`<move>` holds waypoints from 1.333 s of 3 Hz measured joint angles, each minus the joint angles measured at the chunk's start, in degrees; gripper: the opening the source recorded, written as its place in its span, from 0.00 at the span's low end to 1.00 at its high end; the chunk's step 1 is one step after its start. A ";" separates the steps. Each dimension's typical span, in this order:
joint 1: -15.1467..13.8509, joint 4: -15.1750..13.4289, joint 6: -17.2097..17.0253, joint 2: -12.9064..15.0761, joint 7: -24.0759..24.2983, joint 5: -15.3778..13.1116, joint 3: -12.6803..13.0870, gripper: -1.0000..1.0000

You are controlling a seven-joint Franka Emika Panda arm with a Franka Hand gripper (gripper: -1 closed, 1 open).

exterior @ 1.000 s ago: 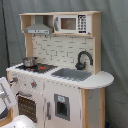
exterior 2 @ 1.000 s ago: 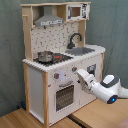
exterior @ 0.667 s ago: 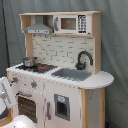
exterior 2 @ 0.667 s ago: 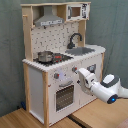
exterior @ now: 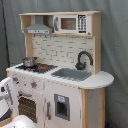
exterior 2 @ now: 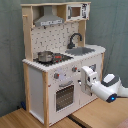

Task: Play with the kitchen

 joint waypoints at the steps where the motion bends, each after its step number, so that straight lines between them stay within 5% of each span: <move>1: -0.55 -0.51 0.06 -0.03 6.34 0.00 1.10 1.00; 3: -6.37 -0.27 3.78 -0.45 14.62 -0.56 2.46 1.00; 4: -6.44 -0.21 4.30 -0.51 8.16 -2.15 -0.56 1.00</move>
